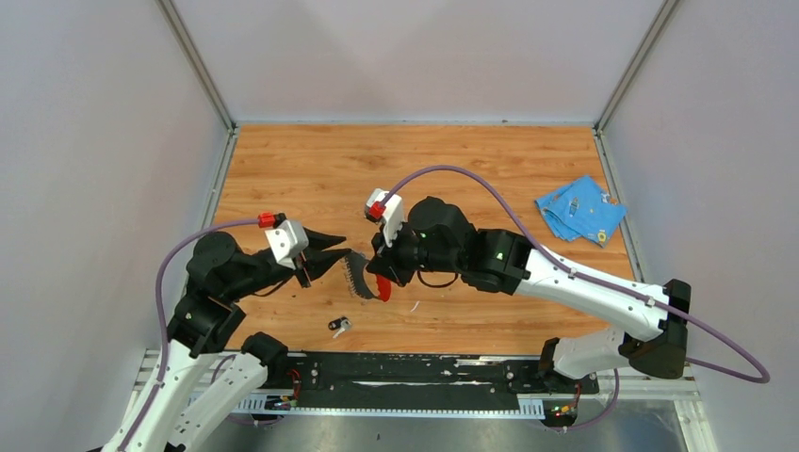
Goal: Put the keys on the keyring
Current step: Adjust the keyring.
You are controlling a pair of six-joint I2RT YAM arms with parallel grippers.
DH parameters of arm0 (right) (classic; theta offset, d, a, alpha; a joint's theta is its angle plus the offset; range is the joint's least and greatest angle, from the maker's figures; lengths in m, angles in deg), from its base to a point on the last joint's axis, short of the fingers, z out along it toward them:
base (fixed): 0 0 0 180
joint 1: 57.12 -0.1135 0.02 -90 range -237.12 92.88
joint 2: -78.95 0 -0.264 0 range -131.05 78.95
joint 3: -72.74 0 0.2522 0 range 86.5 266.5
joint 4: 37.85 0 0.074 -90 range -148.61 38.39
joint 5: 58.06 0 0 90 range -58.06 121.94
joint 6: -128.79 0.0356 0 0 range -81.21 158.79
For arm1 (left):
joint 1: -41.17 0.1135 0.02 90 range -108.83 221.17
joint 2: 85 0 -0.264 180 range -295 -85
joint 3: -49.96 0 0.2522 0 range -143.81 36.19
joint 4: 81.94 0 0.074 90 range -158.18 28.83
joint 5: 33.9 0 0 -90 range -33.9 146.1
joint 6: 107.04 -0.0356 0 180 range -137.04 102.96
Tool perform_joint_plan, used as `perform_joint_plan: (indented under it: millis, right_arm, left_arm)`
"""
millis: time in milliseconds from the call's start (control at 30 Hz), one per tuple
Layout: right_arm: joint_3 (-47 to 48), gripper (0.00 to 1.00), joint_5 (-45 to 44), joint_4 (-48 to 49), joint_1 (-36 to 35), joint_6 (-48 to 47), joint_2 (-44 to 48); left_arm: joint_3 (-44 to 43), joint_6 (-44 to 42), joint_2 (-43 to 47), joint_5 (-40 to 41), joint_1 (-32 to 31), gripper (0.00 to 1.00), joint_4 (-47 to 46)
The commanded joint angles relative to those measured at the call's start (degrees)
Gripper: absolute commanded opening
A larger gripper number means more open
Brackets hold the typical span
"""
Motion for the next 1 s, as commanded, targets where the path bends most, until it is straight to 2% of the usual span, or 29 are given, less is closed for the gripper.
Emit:
perform_joint_plan:
  millis: [0,67,100,267,400,633,967]
  right_arm:
    - [-0.6,0.00,-0.5,1.2,-1.1,-0.2,1.7]
    - [-0.1,0.00,0.1,-0.1,-1.1,-0.8,1.7]
    - [-0.1,0.00,0.6,-0.5,-1.1,-1.1,1.9]
    - [0.2,0.00,4.7,-0.6,-1.1,-2.5,2.0]
    - [0.7,0.00,8.5,-0.7,-1.1,-3.7,1.7]
    - [0.8,0.00,12.9,-1.8,-1.1,-6.1,1.9]
    - [1.4,0.00,15.6,-4.7,-1.1,-9.3,1.5]
  left_arm:
    - [-3.1,-5.7,-0.5,-5.6,-0.2,0.48,7.3]
    - [-5.9,-14.2,-1.8,-10.1,-0.2,0.61,14.9]
    - [-6.8,-17.7,-2.2,-10.4,-0.2,0.64,17.9]
    - [-5.7,-29.1,-0.9,-8.2,-0.2,0.65,20.5]
    - [-6.8,-31.4,-2.4,-10.0,-0.2,0.61,22.5]
    - [-9.1,-30.5,-4.1,-13.4,-0.2,0.43,24.0]
    - [-11.5,-27.2,-4.9,-17.8,-0.2,0.33,28.5]
